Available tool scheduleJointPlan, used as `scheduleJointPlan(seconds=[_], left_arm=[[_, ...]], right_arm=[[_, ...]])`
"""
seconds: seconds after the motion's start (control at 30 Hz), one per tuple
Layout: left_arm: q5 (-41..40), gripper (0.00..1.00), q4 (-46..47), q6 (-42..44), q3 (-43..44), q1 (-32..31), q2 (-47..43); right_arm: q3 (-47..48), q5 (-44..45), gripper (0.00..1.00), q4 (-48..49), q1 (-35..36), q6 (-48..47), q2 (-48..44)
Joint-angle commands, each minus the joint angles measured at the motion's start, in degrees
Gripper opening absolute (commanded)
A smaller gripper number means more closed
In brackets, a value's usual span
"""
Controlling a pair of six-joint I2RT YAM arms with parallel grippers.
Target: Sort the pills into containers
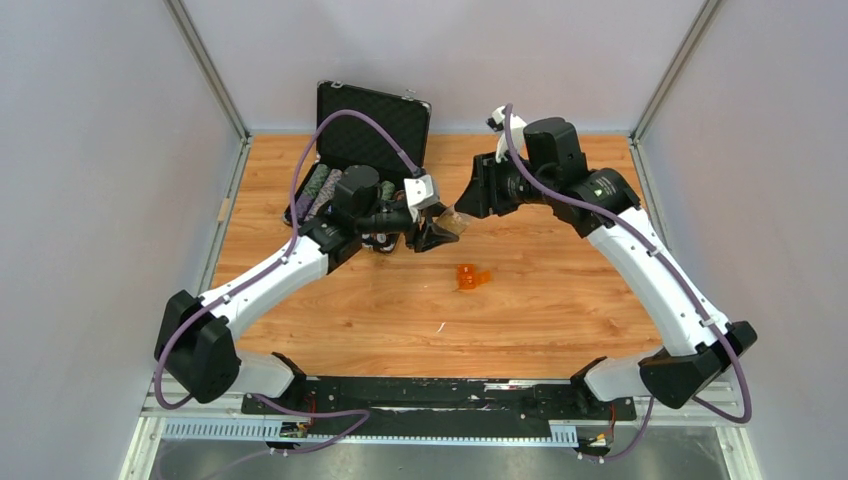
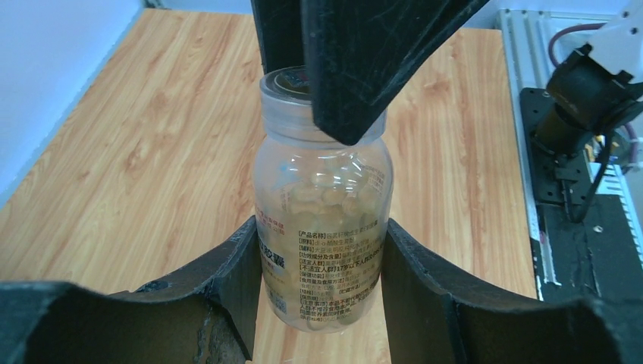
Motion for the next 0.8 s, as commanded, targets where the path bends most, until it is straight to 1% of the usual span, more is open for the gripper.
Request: scheduleJointPlan(seconds=[0.0,0.07,0.1,0.17,0.2,0.23,0.27,0.3,0.33,0.37,0.43,0.5,0.6,0.67,0.77], left_arm=[[-7.2,0.0,6.6,1.5,2.3,-0.6,0.5],[-8.6,0.0,6.0,2.1,2.3,-0.6,0.6],[-9.0,0.0,5.9,2.2,2.2,-0.6,0.6],[-9.9,0.0,5.9,2.4,1.7,-0.6,0.5],[-10.0,0.0,6.0,2.4,1.6,-0.6,0.5],[-10.0,0.0,5.9,2.4,1.3,-0.6,0.4],[-9.9,0.0,5.8,2.5,1.2,-0.6,0.4],[-9.8,0.0,5.8,2.6,1.1,-0.6,0.3],[-9.7,0.0,5.9,2.6,1.1,-0.6,0.3],[-9.7,0.0,5.8,2.6,0.9,-0.6,0.2],[-9.5,0.0,5.7,2.6,0.8,-0.6,0.1],[-9.4,0.0,5.8,2.5,0.6,-0.6,0.0],[-8.8,0.0,6.1,2.6,0.4,-0.6,0.0],[-8.3,0.0,6.6,2.5,0.4,-0.6,0.2],[-7.4,0.0,6.8,2.4,0.7,-0.6,0.6]], right_arm=[[2.1,16.9,0.0,1.3,2.0,27.4,0.9],[1.9,25.6,0.0,2.0,3.5,33.7,-0.6],[1.9,28.2,0.0,2.2,3.8,35.9,-1.1],[2.8,29.8,0.0,2.9,3.9,38.4,-1.3],[3.4,29.8,0.13,3.0,3.9,38.5,-1.2],[3.9,29.3,0.36,3.1,3.9,37.4,-1.1],[4.2,28.4,0.55,3.7,3.9,35.4,-0.9],[4.3,27.5,0.68,4.0,3.7,32.9,-0.7],[4.2,25.9,0.77,4.1,3.1,30.4,-0.6],[3.9,24.0,0.82,4.3,2.3,28.0,-0.5],[2.6,17.2,0.87,4.7,-1.2,24.0,-0.9],[1.2,8.6,0.89,5.4,-3.8,19.3,-1.4],[-0.2,0.9,0.95,5.4,-4.5,12.4,-1.9],[-1.0,-1.4,0.97,5.3,-4.5,11.6,-1.7],[-1.2,-6.0,0.96,5.4,-4.3,12.3,-0.1]])
